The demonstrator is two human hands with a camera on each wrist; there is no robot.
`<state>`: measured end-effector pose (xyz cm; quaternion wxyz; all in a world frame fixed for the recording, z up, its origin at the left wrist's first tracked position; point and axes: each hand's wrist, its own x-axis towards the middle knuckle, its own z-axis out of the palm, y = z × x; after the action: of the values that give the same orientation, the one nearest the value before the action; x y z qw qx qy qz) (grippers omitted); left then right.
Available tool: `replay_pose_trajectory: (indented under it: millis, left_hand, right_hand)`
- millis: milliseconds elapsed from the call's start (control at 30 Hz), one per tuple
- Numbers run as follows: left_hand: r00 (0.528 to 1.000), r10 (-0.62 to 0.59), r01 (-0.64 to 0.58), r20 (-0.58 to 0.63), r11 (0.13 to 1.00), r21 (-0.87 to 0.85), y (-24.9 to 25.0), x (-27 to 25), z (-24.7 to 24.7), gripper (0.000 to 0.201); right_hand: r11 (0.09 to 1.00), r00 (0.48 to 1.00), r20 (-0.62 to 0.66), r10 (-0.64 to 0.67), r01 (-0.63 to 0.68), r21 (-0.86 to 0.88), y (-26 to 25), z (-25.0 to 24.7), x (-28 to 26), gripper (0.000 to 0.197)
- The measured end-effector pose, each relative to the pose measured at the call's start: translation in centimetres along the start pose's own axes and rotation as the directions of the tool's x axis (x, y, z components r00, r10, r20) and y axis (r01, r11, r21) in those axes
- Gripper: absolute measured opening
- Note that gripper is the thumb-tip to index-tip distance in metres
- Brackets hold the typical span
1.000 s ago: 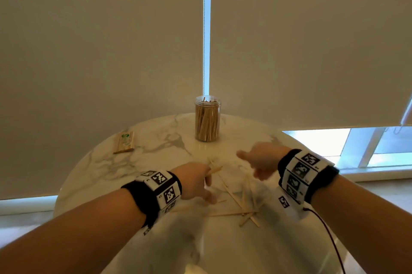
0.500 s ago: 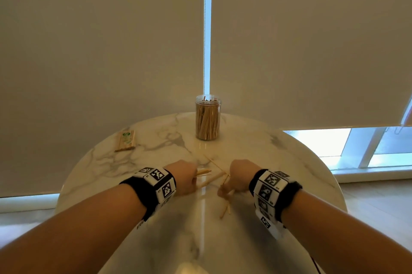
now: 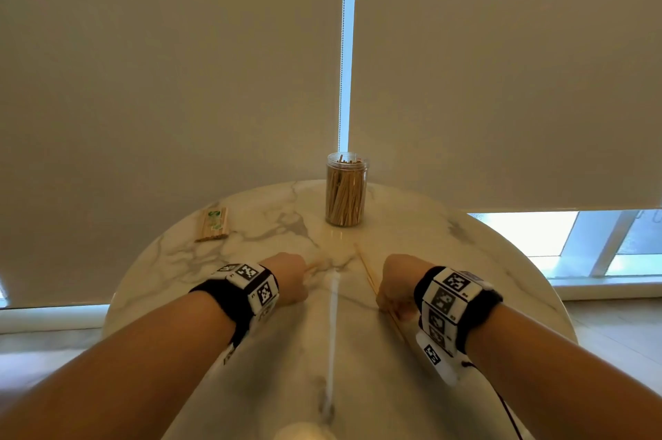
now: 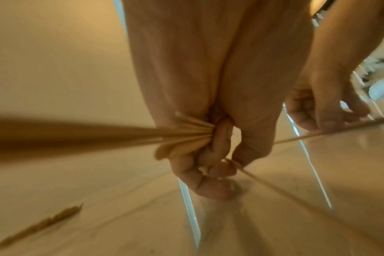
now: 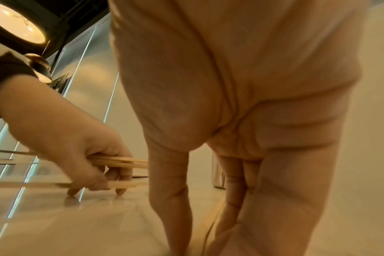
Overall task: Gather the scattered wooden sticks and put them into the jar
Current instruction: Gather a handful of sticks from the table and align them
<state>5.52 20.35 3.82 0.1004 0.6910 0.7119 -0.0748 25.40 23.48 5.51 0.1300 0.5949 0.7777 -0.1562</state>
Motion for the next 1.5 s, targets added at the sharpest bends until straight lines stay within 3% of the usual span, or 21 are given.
replay_pose_trajectory:
  millis: [67, 100, 133, 200, 300, 367, 400, 467, 567, 700, 767, 867, 933, 1000, 1067, 1167, 1233, 1300, 1367, 1433, 1500]
  left_hand:
    - [0.998, -0.033, 0.022, -0.056, 0.983, -0.182, -0.5, 0.5, -0.2, 0.019]
    - [0.996, -0.047, 0.019, -0.071, 0.936, -0.352, -0.6, 0.8, -0.2, 0.019]
    - [0.995, -0.062, 0.008, -0.079, 0.833, -0.553, -0.6, 0.9, -0.2, 0.019]
    - [0.99, -0.114, -0.008, -0.085, 0.55, -0.835, 0.0, 0.9, -0.3, 0.017]
    - [0.989, -0.132, -0.037, -0.074, 0.262, -0.964, 1.2, 0.9, -0.5, 0.016]
    - [0.992, -0.107, -0.053, -0.068, 0.131, -0.99, 2.1, 0.8, -0.6, 0.01]
    - [0.992, -0.102, -0.058, -0.068, 0.099, -0.993, 2.6, 0.7, -0.6, 0.008]
    - [0.992, -0.114, -0.043, -0.054, 0.094, -0.995, 3.5, 0.6, -0.6, 0.009]
    - [0.991, -0.125, -0.019, -0.039, 0.157, -0.987, 4.3, 0.8, -0.1, 0.013]
    - [0.988, -0.097, -0.09, -0.119, 0.255, -0.963, 4.9, 1.4, 0.7, 0.027]
    - [0.984, -0.089, -0.125, -0.154, 0.27, -0.955, 5.5, 1.7, 0.8, 0.041]
    - [0.987, -0.04, -0.148, -0.158, 0.199, -0.969, 6.7, 1.9, 0.6, 0.059]
    - [0.984, -0.004, -0.176, -0.179, 0.152, -0.973, 7.0, 2.0, 0.2, 0.059]
    - [0.975, -0.019, -0.213, -0.219, 0.176, -0.961, 6.7, 2.1, -0.1, 0.056]
    - [0.959, -0.069, -0.243, -0.276, 0.301, -0.922, 5.9, 2.0, -0.3, 0.053]
    - [0.937, -0.157, -0.237, -0.314, 0.378, -0.895, 4.1, 2.5, -0.6, 0.049]
    - [0.925, -0.209, -0.234, -0.317, 0.344, -0.909, 2.8, 2.7, -1.1, 0.046]
    - [0.912, -0.262, -0.241, -0.317, 0.285, -0.928, 1.8, 2.8, -1.5, 0.044]
    - [0.881, -0.297, -0.299, -0.368, 0.252, -0.92, 1.2, 2.7, -2.0, 0.04]
    - [0.858, -0.308, -0.365, -0.411, 0.197, -0.91, 0.8, 2.6, -2.2, 0.037]
    - [0.865, -0.305, -0.412, -0.399, 0.022, -0.911, 0.7, 2.8, -2.3, 0.033]
  right_hand:
    - [0.999, 1.0, -0.023, 0.001, -0.002, -0.04, 0.0, 0.2, -0.2, 0.02]
    - [0.998, 0.999, -0.037, 0.01, -0.012, -0.054, 0.0, 0.4, -0.2, 0.025]
    - [0.998, 0.999, -0.045, 0.019, -0.021, -0.062, 0.0, 0.5, -0.2, 0.028]
    - [0.997, 0.998, -0.057, 0.019, -0.023, -0.077, 0.1, 0.6, -0.2, 0.031]
    - [0.995, 0.999, -0.051, 0.02, -0.025, -0.094, 0.4, 0.7, -0.1, 0.027]
    - [0.997, 0.998, -0.06, 0.029, -0.033, -0.063, 0.6, 0.9, 0.1, 0.016]
    - [0.998, 0.996, -0.078, 0.036, -0.04, -0.045, 0.7, 1.1, 0.1, 0.023]
    - [0.999, 0.993, -0.113, 0.042, -0.044, -0.008, 0.8, 1.2, 0.1, 0.029]
    - [0.996, 0.992, -0.109, 0.06, -0.052, 0.072, 1.2, 0.8, 0.0, 0.025]
    - [0.945, 0.993, -0.112, 0.043, -0.004, 0.328, 2.4, -0.4, 0.4, 0.013]
    - [0.829, 0.986, -0.167, 0.009, 0.086, 0.552, 2.4, -1.2, 0.3, 0.009]
    - [0.502, 0.962, -0.27, -0.039, 0.253, 0.827, 1.5, -2.2, -0.1, 0.006]
    - [0.457, 0.926, -0.37, -0.073, 0.361, 0.813, 0.6, -2.6, -0.1, 0.003]
    - [0.518, 0.892, -0.445, -0.084, 0.42, 0.745, 0.0, -2.8, 0.0, 0.005]
    - [0.553, 0.881, -0.459, -0.115, 0.441, 0.708, -0.1, -3.0, 0.5, 0.011]
    - [0.628, 0.915, -0.393, -0.092, 0.36, 0.69, 0.4, -3.2, 1.5, 0.023]
    - [0.791, 0.95, -0.296, -0.1, 0.256, 0.556, 0.6, -2.7, 2.4, 0.04]
    - [0.95, 0.983, -0.143, -0.112, 0.148, 0.275, 0.3, -1.7, 2.8, 0.077]
    - [0.993, 0.993, -0.042, -0.109, 0.11, 0.039, -0.2, -0.4, 2.9, 0.093]
    - [0.99, 0.989, -0.066, -0.134, 0.13, -0.063, -0.6, 0.6, 2.8, 0.079]
    - [0.984, 0.975, -0.134, -0.176, 0.172, -0.046, -1.1, 1.3, 2.4, 0.054]
